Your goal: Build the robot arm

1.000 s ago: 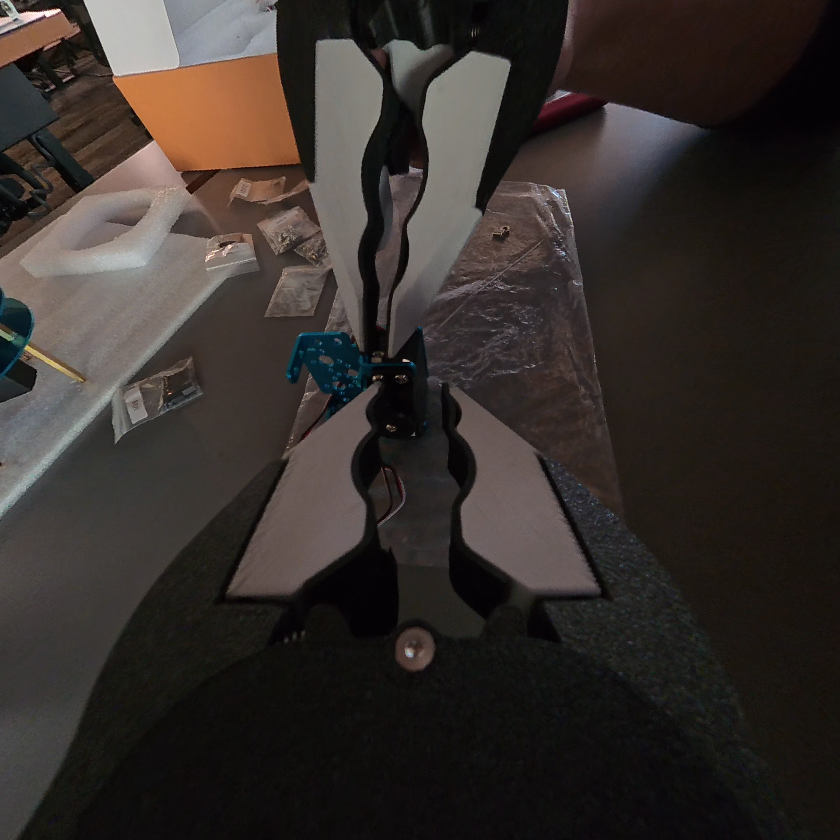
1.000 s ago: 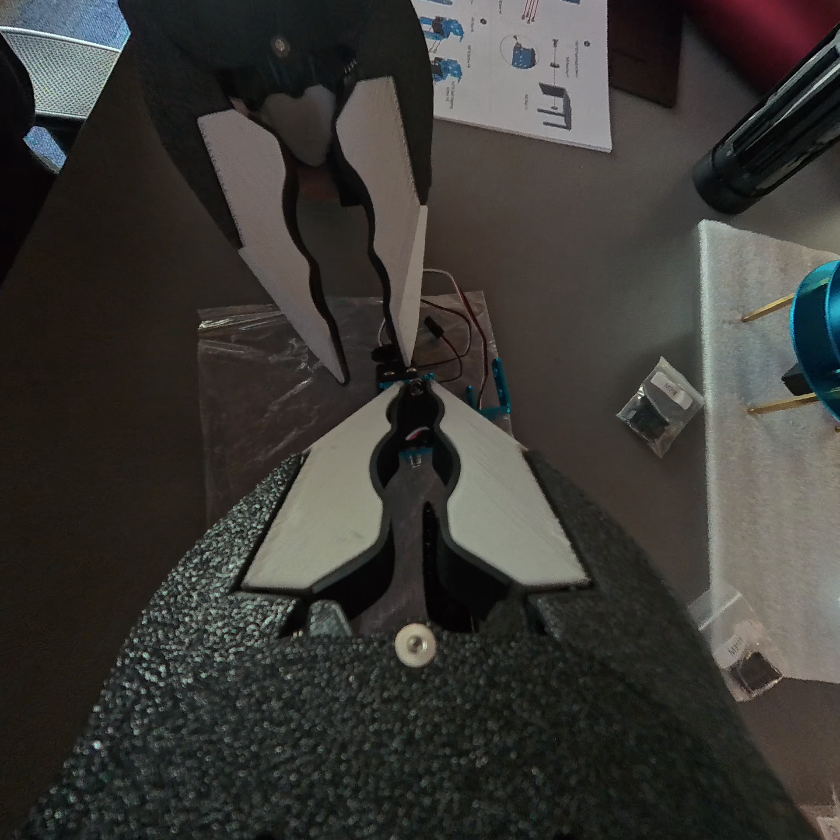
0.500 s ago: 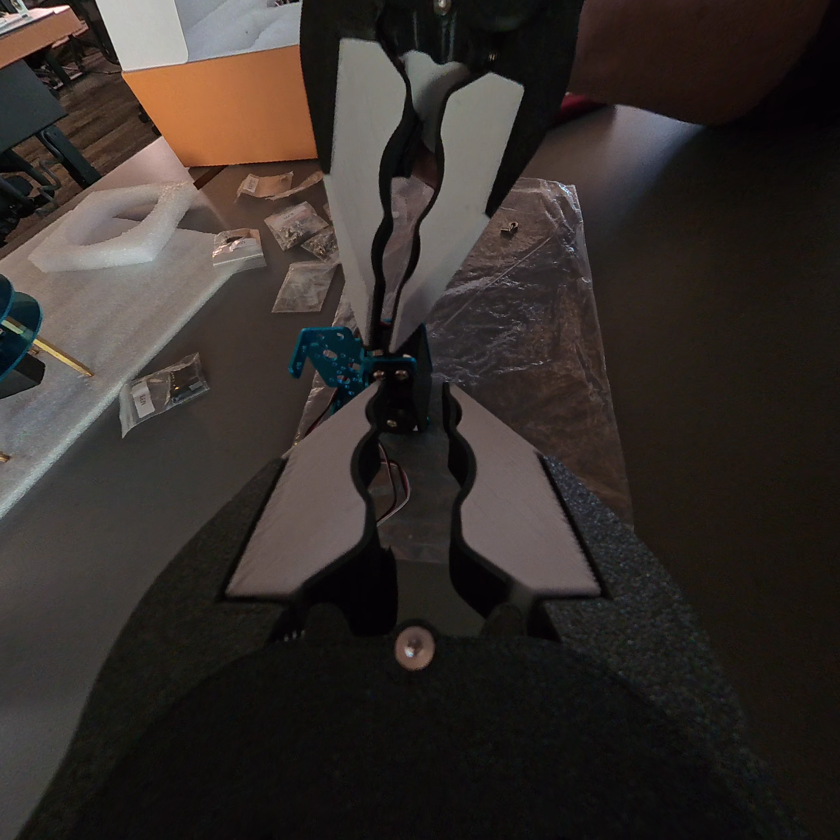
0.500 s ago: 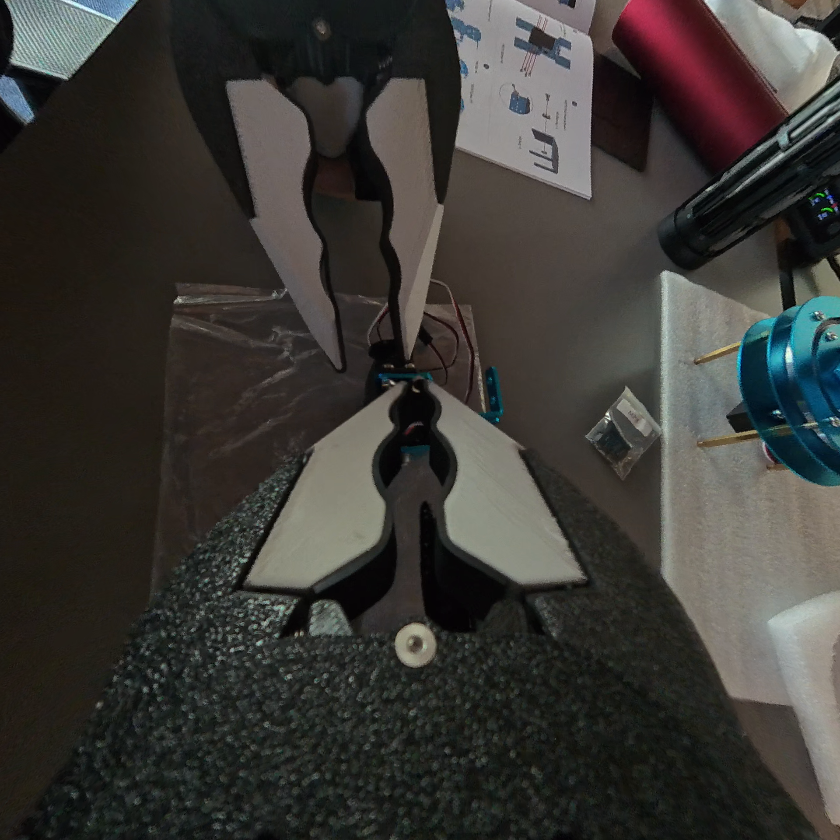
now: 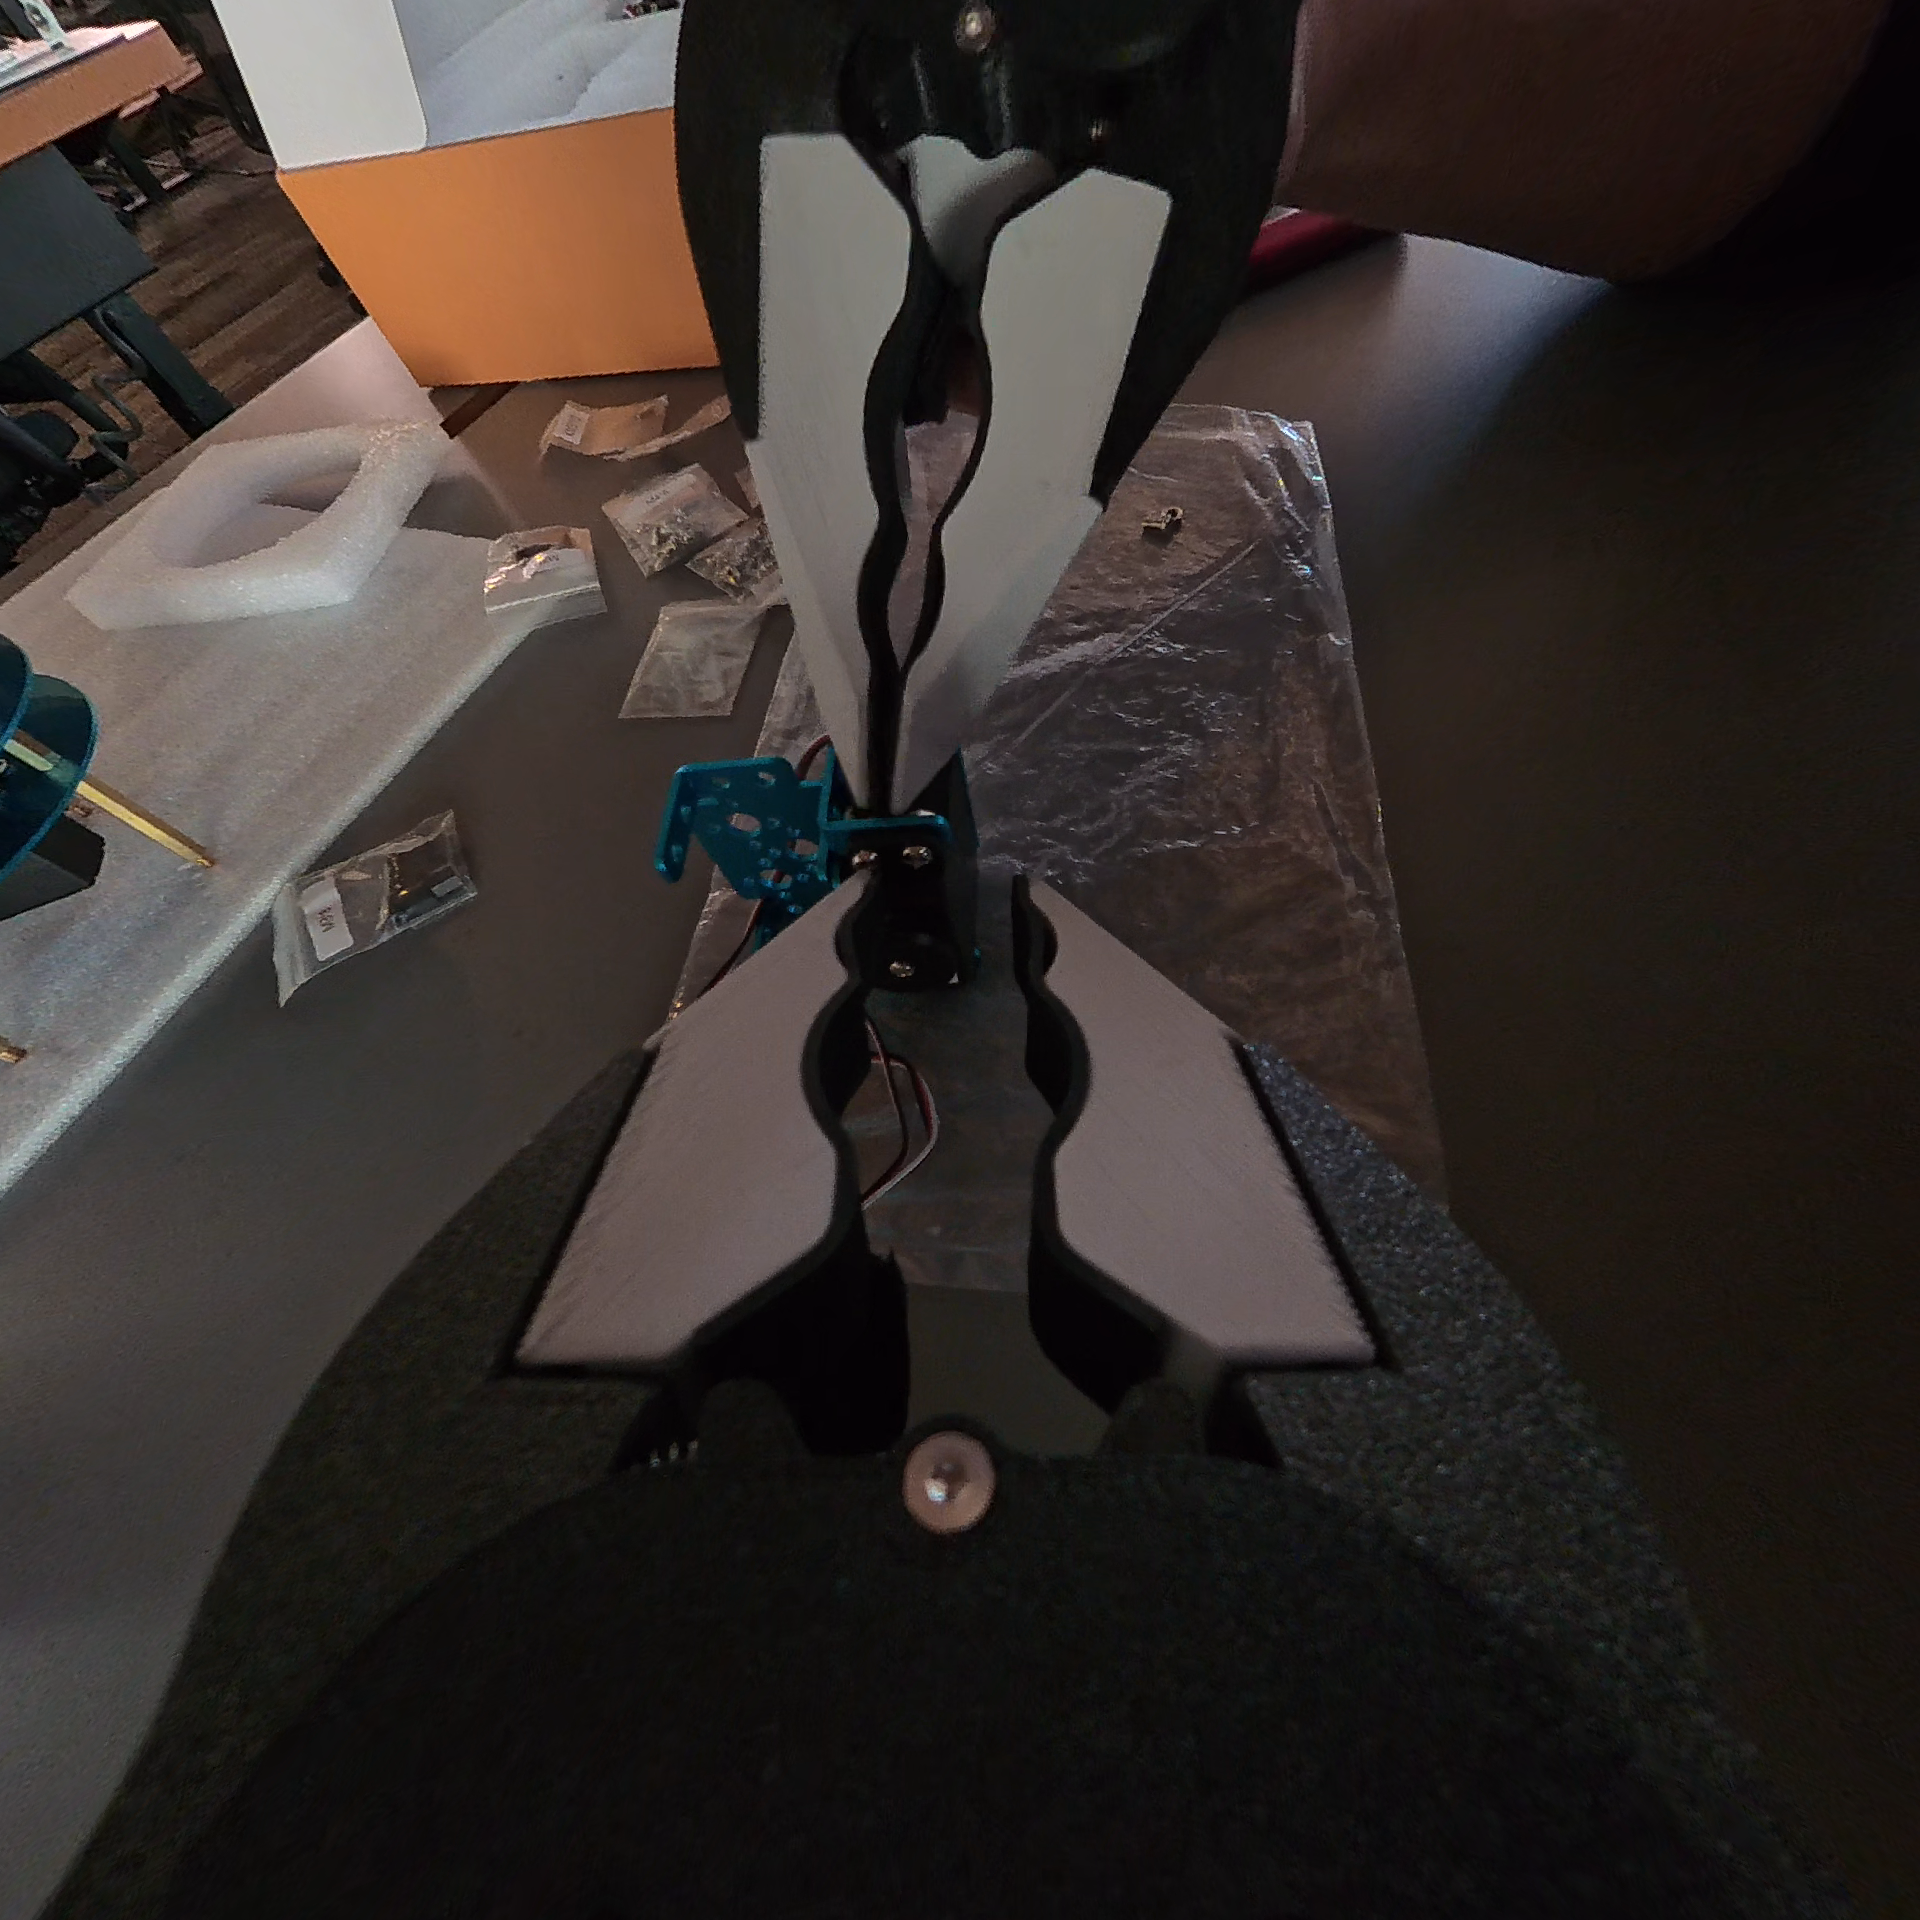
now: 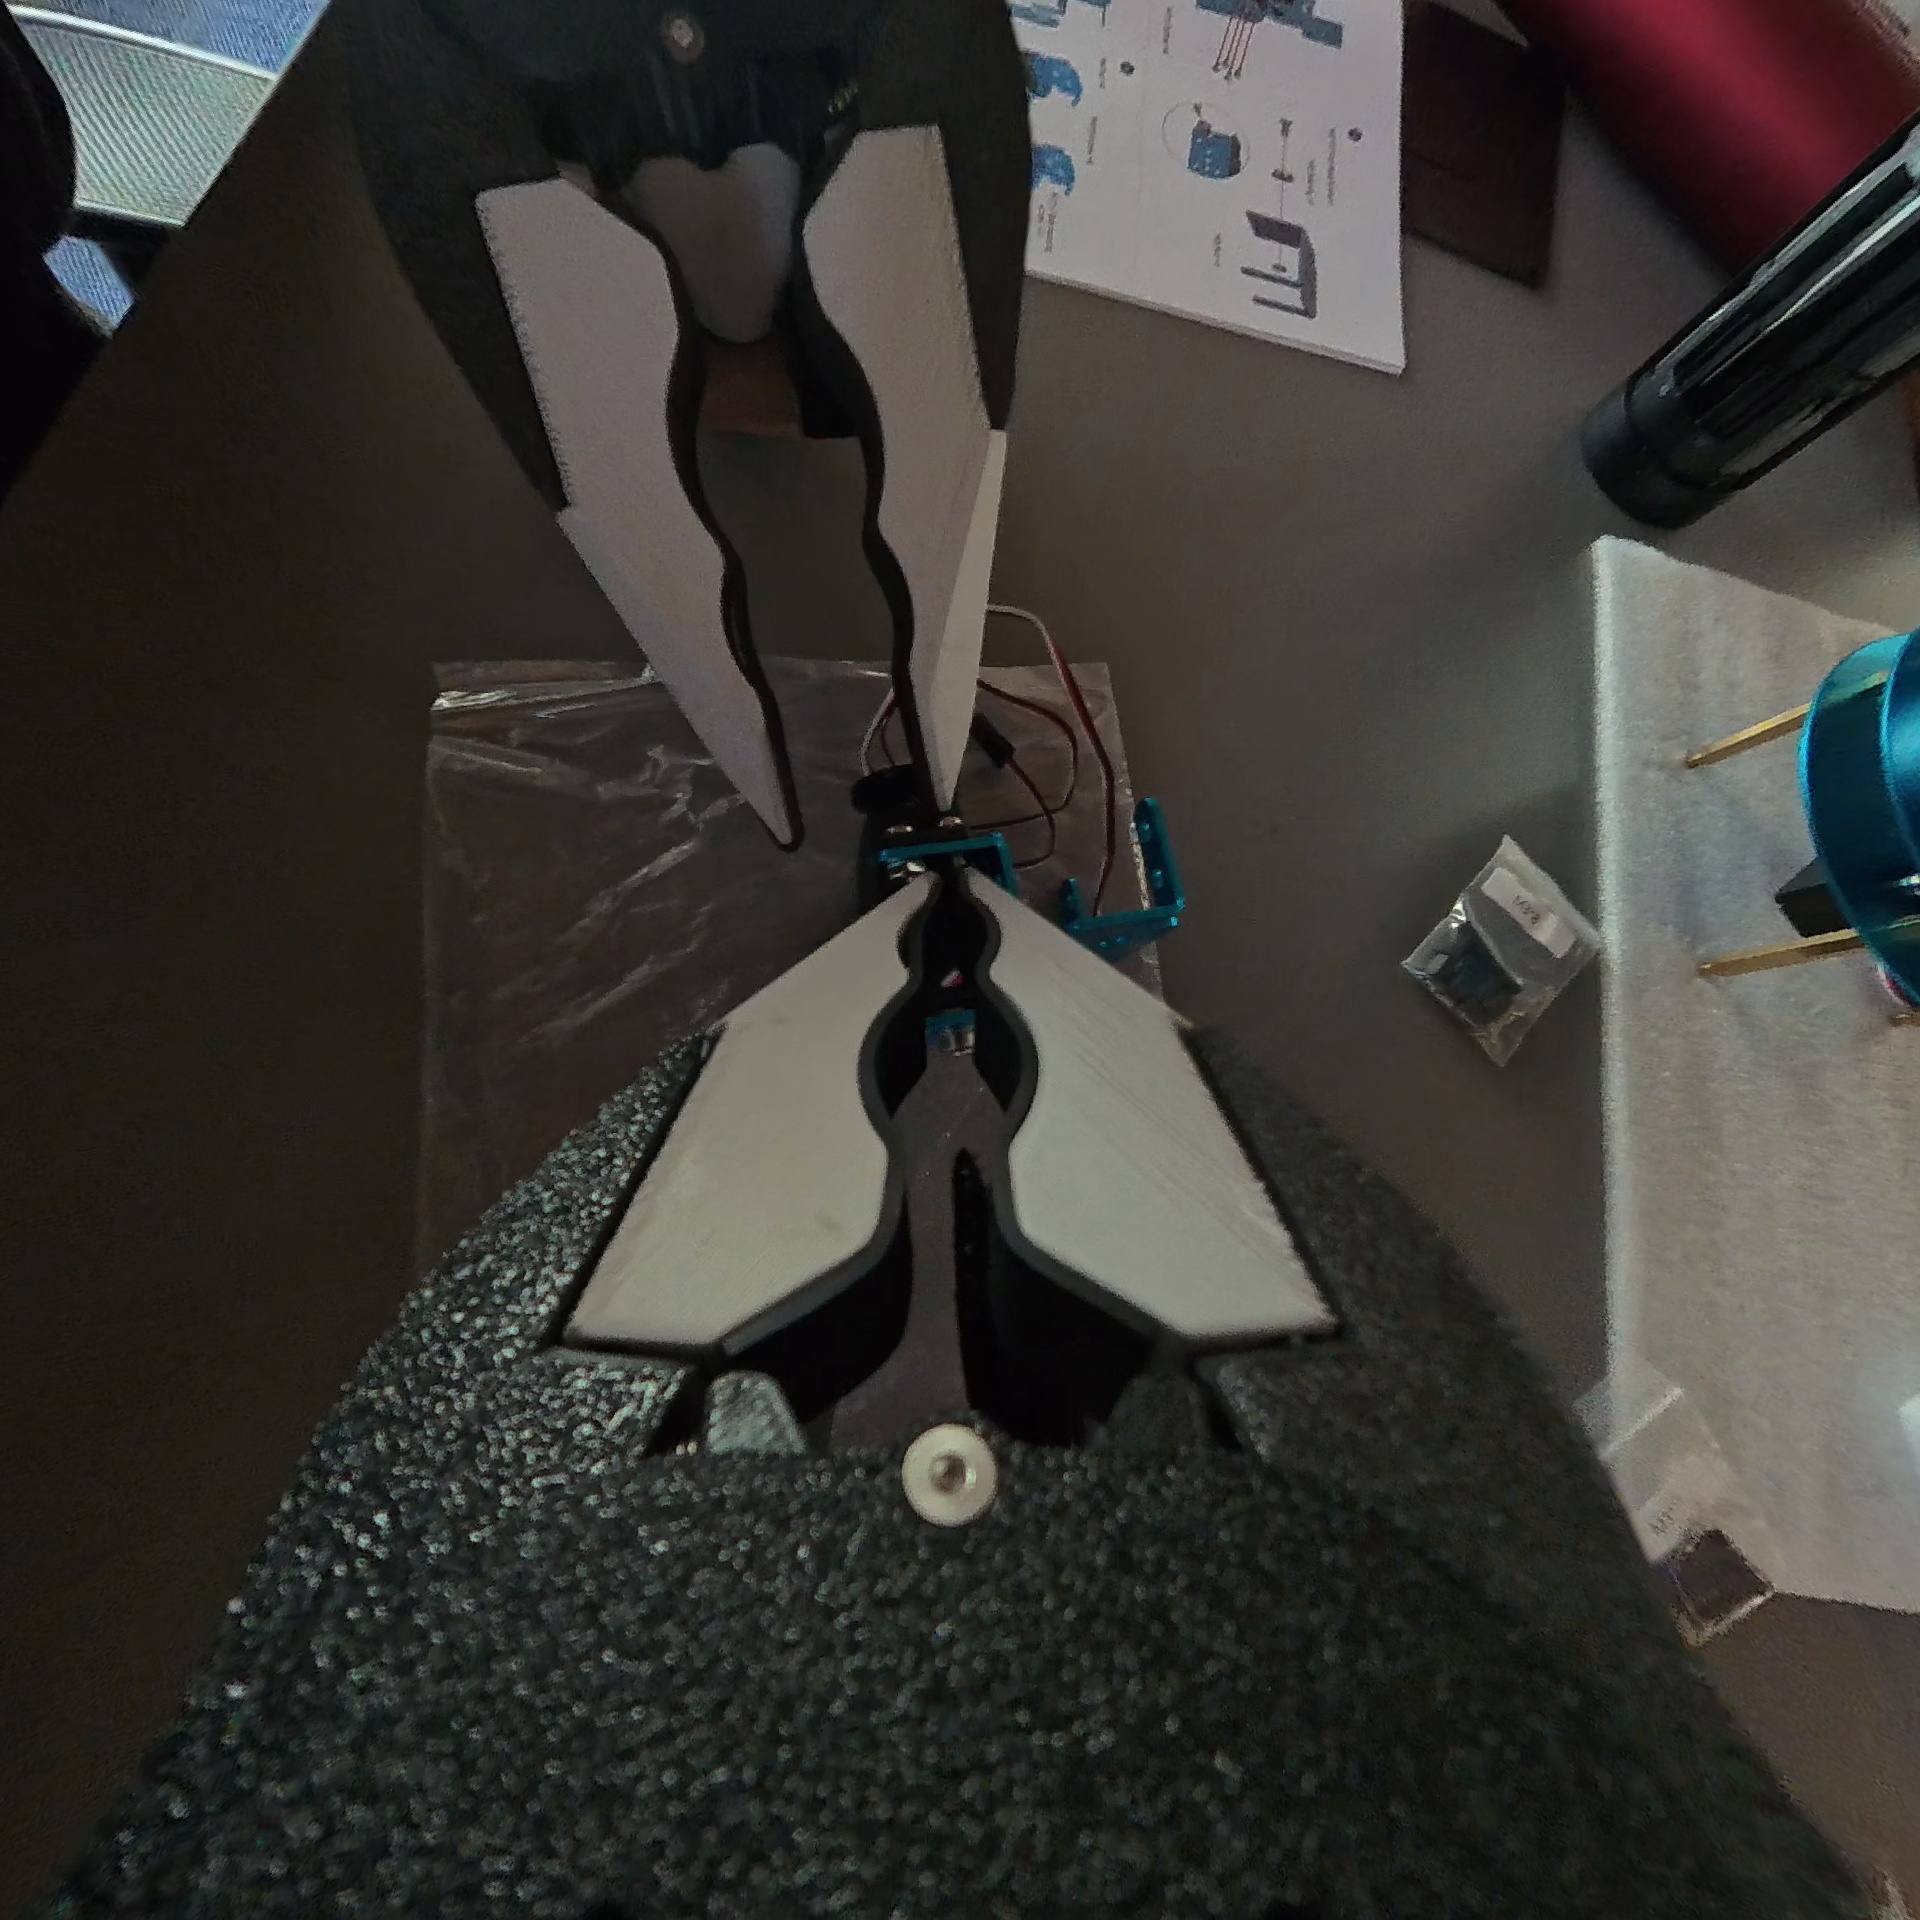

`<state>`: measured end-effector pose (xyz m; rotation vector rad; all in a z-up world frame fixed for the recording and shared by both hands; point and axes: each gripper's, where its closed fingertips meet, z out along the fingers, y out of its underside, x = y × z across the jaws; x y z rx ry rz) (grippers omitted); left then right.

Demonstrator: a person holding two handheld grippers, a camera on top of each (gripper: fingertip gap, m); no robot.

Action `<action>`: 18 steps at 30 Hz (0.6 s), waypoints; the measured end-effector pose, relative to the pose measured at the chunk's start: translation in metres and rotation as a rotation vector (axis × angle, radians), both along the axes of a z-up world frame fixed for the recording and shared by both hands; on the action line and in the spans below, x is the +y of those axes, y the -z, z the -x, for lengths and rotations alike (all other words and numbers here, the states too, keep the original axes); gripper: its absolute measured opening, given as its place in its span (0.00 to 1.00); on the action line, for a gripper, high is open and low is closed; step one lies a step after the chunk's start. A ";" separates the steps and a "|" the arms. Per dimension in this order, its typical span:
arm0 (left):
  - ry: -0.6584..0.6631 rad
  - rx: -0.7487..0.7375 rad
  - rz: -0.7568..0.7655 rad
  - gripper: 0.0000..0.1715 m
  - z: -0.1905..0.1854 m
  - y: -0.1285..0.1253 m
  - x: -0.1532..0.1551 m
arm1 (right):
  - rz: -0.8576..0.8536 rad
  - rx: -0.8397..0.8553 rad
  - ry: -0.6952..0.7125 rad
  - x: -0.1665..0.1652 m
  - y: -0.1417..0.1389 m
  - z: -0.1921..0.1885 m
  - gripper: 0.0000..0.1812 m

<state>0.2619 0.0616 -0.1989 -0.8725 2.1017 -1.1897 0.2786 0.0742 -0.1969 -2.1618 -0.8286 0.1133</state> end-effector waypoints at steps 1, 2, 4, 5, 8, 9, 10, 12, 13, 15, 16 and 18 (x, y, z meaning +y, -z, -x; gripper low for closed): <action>0.000 0.000 -0.001 0.14 0.000 0.000 0.000 | -0.002 0.007 -0.001 0.000 0.000 0.000 0.00; 0.000 -0.001 -0.002 0.14 0.000 0.000 0.000 | -0.004 0.007 0.000 0.000 0.000 0.000 0.00; 0.000 -0.001 -0.003 0.14 0.000 0.000 0.000 | -0.002 0.002 0.003 0.000 0.000 -0.002 0.00; 0.000 -0.001 -0.003 0.14 0.000 0.000 0.000 | -0.005 -0.016 0.009 0.000 -0.001 -0.004 0.00; 0.000 -0.001 -0.003 0.14 0.000 0.000 0.000 | -0.013 -0.065 0.015 -0.002 -0.005 -0.007 0.00; 0.001 -0.001 -0.002 0.14 0.000 0.000 0.000 | -0.012 -0.078 0.013 -0.003 -0.006 -0.006 0.00; 0.000 0.000 -0.002 0.14 0.000 0.000 0.000 | -0.015 -0.083 0.003 -0.003 -0.006 -0.003 0.00; 0.000 0.000 -0.001 0.14 0.000 0.000 0.000 | -0.035 -0.088 -0.014 -0.002 -0.007 0.002 0.00; -0.003 -0.001 -0.002 0.14 -0.001 0.000 0.001 | -0.042 -0.100 -0.018 0.000 -0.006 0.003 0.00; -0.004 -0.003 -0.005 0.14 -0.001 0.000 0.001 | -0.056 -0.131 0.003 0.003 -0.003 -0.003 0.00; -0.005 -0.002 -0.005 0.14 -0.001 0.000 0.001 | -0.049 -0.135 0.012 0.003 -0.002 -0.005 0.00; -0.004 -0.002 -0.004 0.14 -0.002 0.000 0.001 | -0.021 -0.102 0.025 0.001 -0.002 -0.005 0.00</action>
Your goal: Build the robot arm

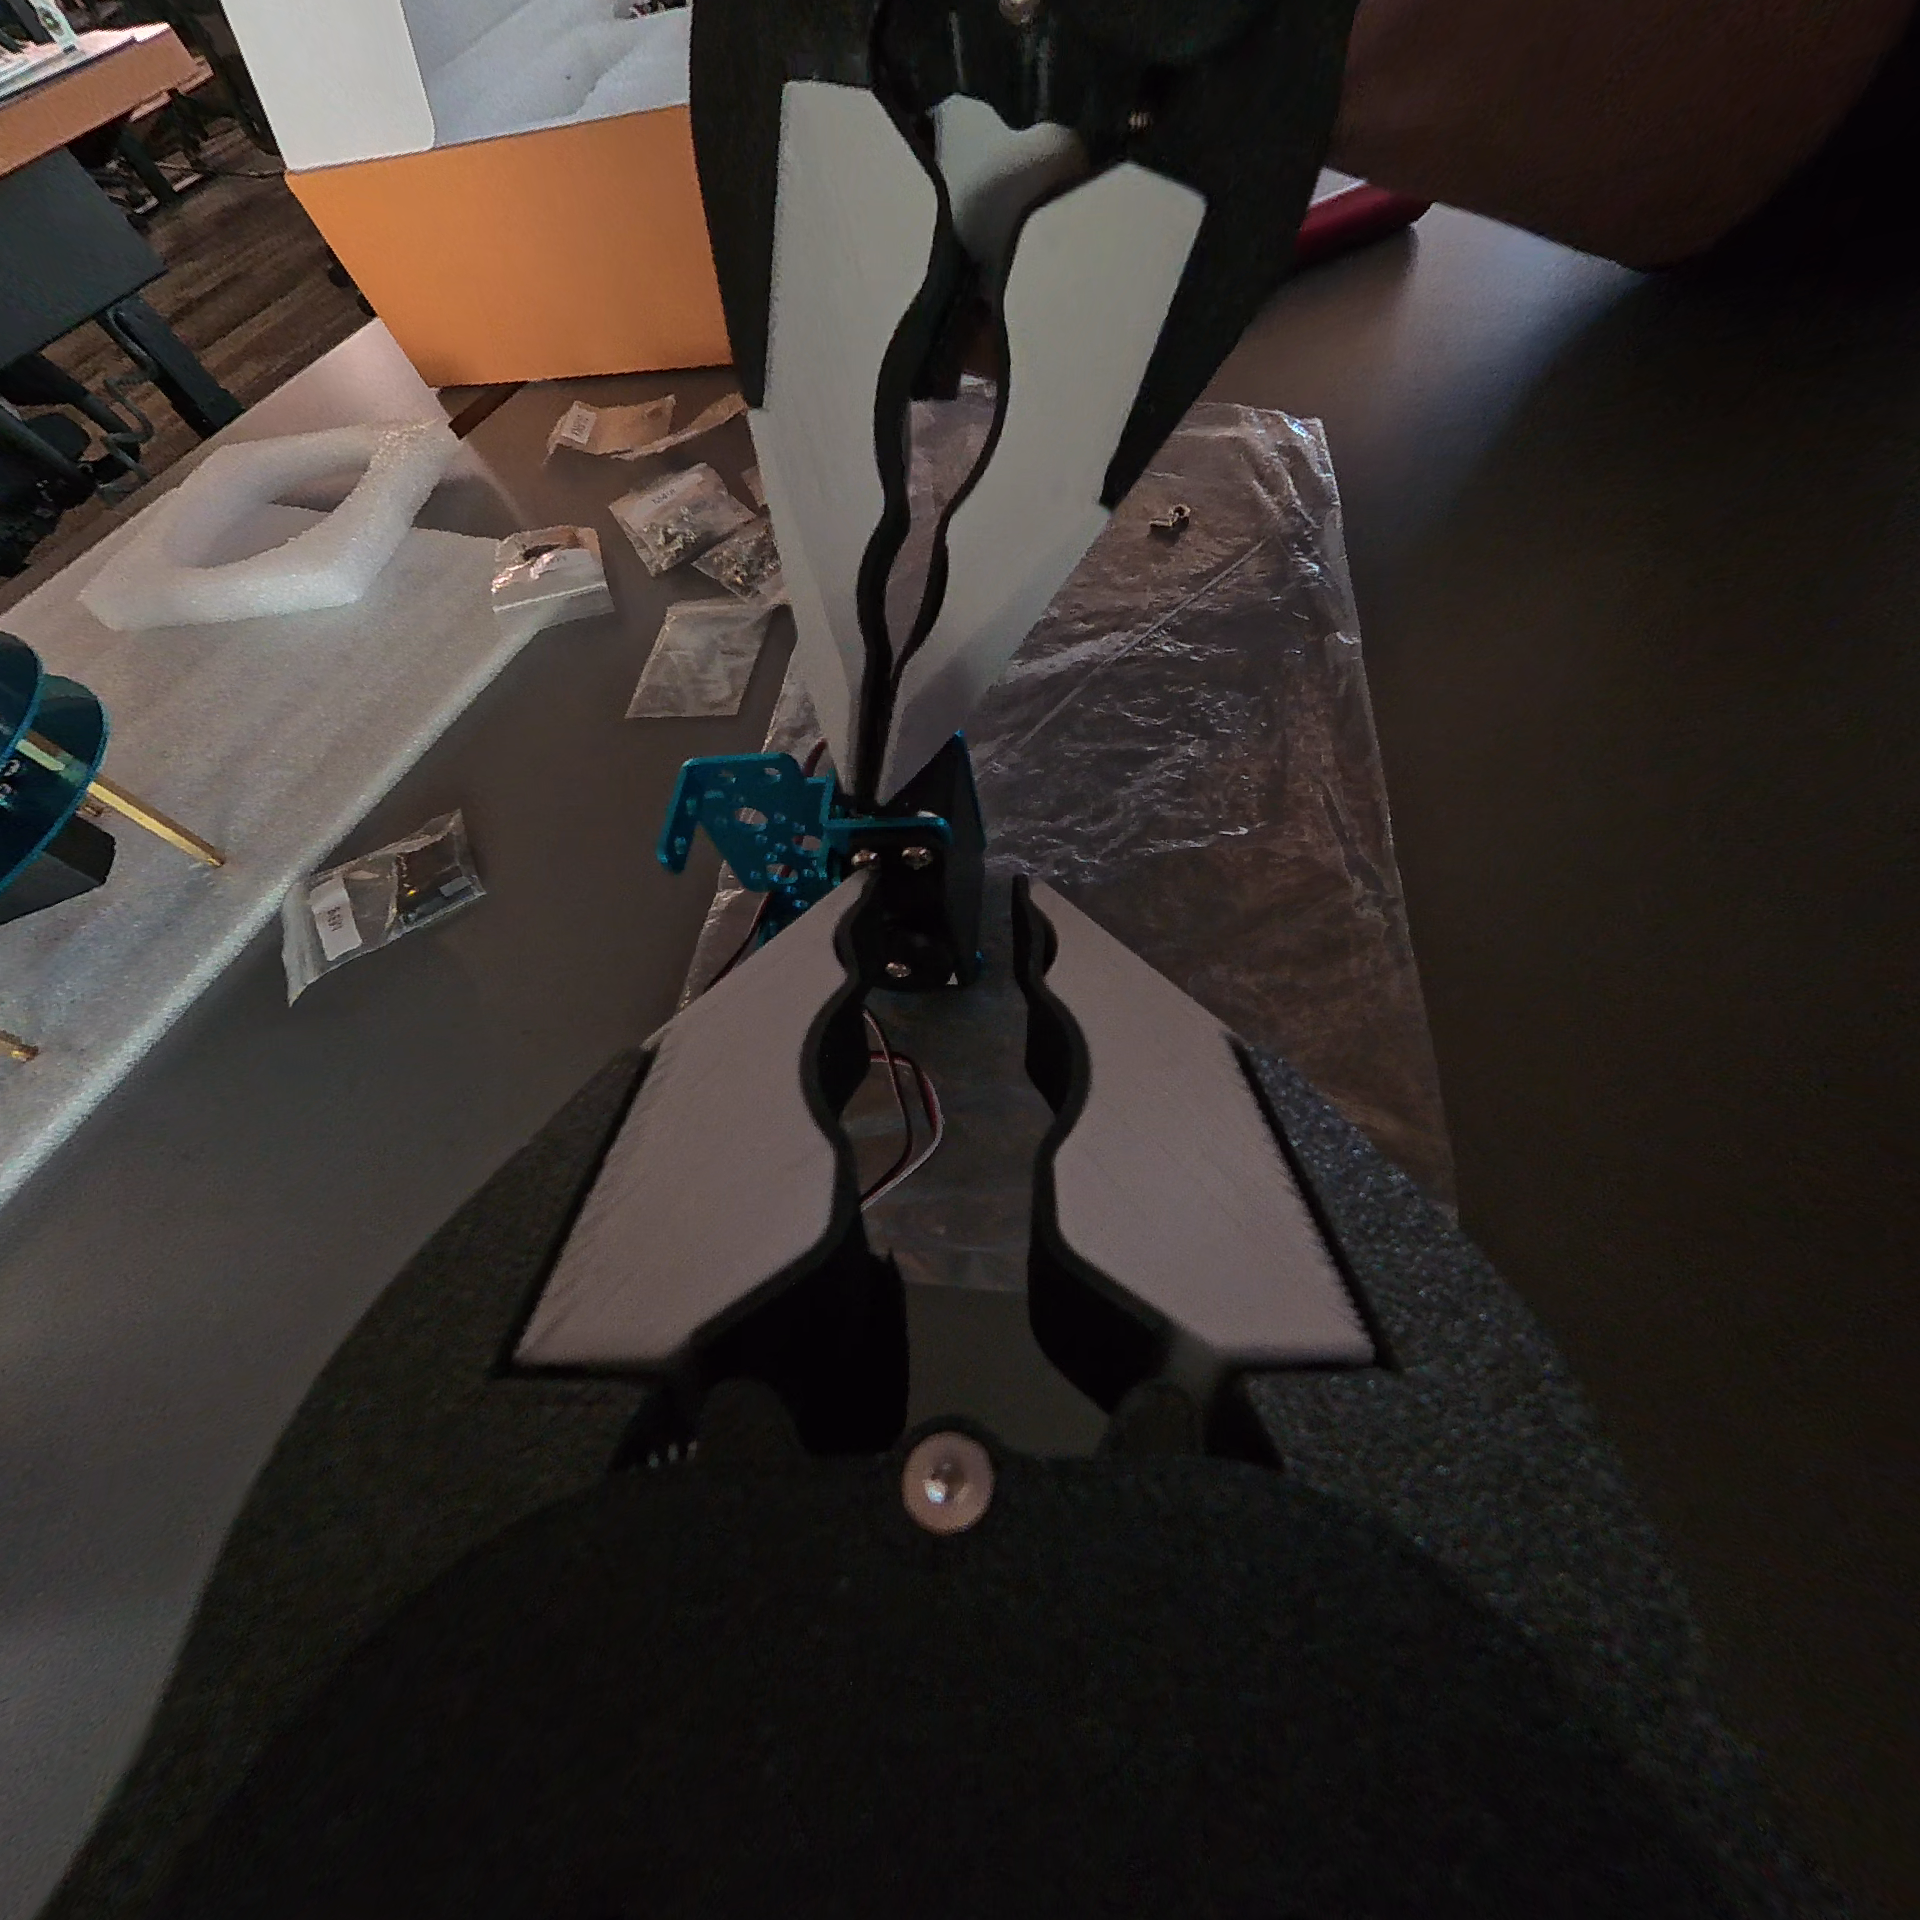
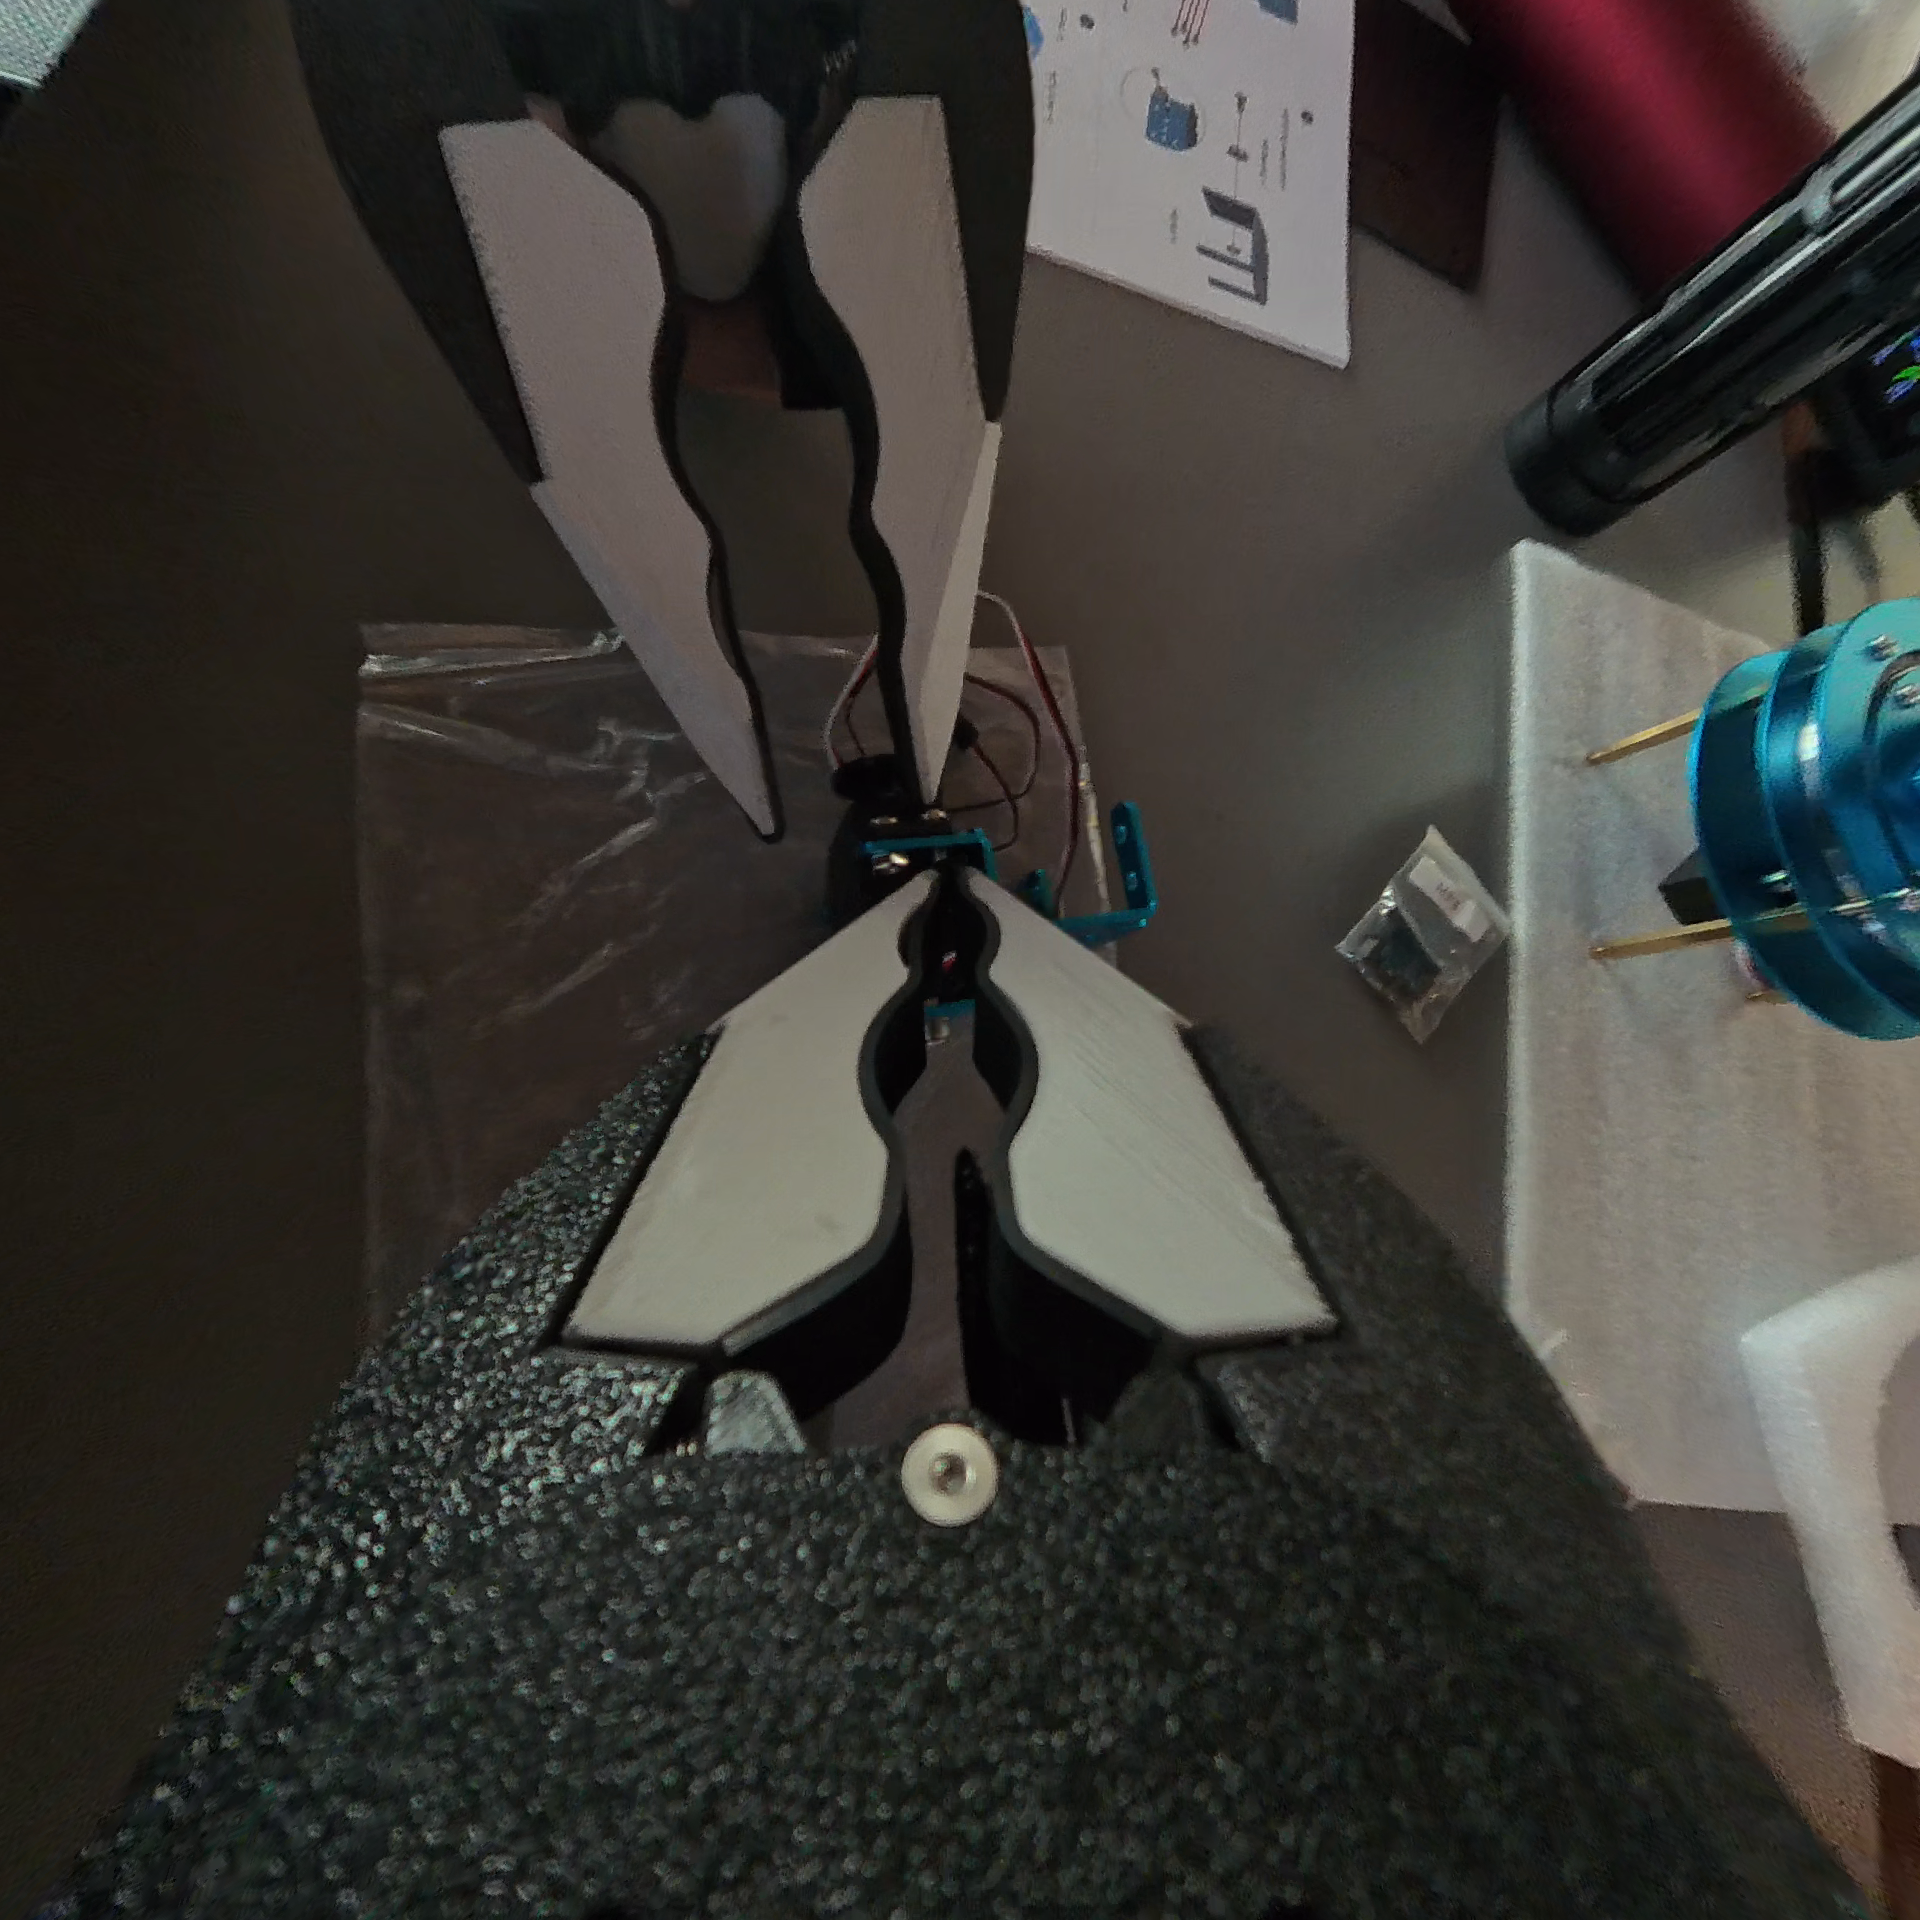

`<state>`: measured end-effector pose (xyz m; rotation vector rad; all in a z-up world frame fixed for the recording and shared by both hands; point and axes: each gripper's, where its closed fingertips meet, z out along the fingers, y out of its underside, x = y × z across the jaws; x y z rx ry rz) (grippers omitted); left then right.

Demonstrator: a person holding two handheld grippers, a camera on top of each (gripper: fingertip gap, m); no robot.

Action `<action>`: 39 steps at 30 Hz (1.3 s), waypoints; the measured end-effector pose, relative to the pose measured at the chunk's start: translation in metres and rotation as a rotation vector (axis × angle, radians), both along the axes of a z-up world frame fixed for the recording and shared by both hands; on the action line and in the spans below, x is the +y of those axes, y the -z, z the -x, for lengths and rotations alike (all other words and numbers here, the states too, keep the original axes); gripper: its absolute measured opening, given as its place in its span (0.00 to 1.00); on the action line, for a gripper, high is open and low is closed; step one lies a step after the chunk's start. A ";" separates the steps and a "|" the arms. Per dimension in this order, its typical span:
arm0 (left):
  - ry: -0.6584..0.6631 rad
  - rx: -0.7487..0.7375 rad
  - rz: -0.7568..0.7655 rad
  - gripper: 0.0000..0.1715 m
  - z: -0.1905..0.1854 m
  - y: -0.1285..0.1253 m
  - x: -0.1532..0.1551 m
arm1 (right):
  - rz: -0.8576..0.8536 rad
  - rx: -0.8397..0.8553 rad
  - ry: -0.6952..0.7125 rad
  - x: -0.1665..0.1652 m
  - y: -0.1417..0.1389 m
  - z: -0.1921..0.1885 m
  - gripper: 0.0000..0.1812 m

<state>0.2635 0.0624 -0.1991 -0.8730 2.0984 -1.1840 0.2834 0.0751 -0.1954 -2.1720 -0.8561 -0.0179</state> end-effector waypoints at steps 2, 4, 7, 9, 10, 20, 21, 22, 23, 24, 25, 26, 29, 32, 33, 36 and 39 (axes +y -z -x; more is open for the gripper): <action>0.000 0.000 0.001 0.14 0.000 0.000 0.000 | 0.069 0.063 -0.012 -0.007 0.000 0.004 0.00; -0.001 0.001 0.001 0.14 0.000 0.000 0.000 | 0.154 0.134 -0.034 -0.016 0.001 0.009 0.00; -0.001 0.000 -0.001 0.14 0.000 0.000 0.000 | 0.177 0.181 -0.056 -0.021 -0.003 0.012 0.01; -0.001 -0.002 -0.004 0.14 0.000 0.000 0.000 | 0.186 0.171 -0.080 -0.027 -0.001 0.014 0.05; -0.001 -0.002 -0.004 0.14 -0.001 0.000 0.000 | 0.209 0.158 -0.097 -0.032 0.002 0.016 0.07; -0.005 -0.009 -0.019 0.14 -0.001 0.000 0.001 | 0.346 -0.010 -0.115 -0.040 0.046 0.036 0.09; -0.005 -0.010 -0.020 0.14 -0.001 0.001 0.001 | 0.342 -0.052 -0.093 -0.036 0.050 0.032 0.08; -0.005 -0.010 -0.022 0.14 -0.001 0.001 0.001 | 0.345 -0.081 -0.087 -0.034 0.053 0.030 0.07; -0.005 -0.011 -0.024 0.14 -0.001 0.001 0.001 | 0.343 -0.070 -0.092 -0.034 0.052 0.031 0.06; -0.005 -0.011 -0.026 0.14 -0.001 0.001 0.001 | 0.344 -0.051 -0.093 -0.033 0.051 0.033 0.05; -0.006 -0.011 -0.027 0.14 -0.001 0.001 0.001 | 0.362 -0.036 -0.096 -0.034 0.053 0.035 0.05; -0.006 -0.012 -0.029 0.14 -0.001 0.001 0.001 | 0.376 -0.023 -0.099 -0.036 0.053 0.036 0.04; -0.005 -0.011 -0.027 0.14 -0.001 0.001 0.001 | 0.395 -0.012 -0.090 -0.036 0.054 0.037 0.03; -0.005 -0.011 -0.024 0.14 -0.001 0.001 0.001 | 0.382 -0.031 -0.097 -0.037 0.053 0.036 0.03; -0.005 -0.010 -0.023 0.14 -0.001 0.001 0.001 | 0.371 -0.043 -0.094 -0.037 0.052 0.034 0.03; -0.004 -0.010 -0.022 0.14 -0.001 0.001 0.001 | 0.301 -0.012 -0.083 -0.034 0.033 0.027 0.03; -0.003 -0.011 -0.021 0.14 -0.001 0.001 0.001 | 0.156 0.048 -0.043 -0.022 -0.003 0.014 0.03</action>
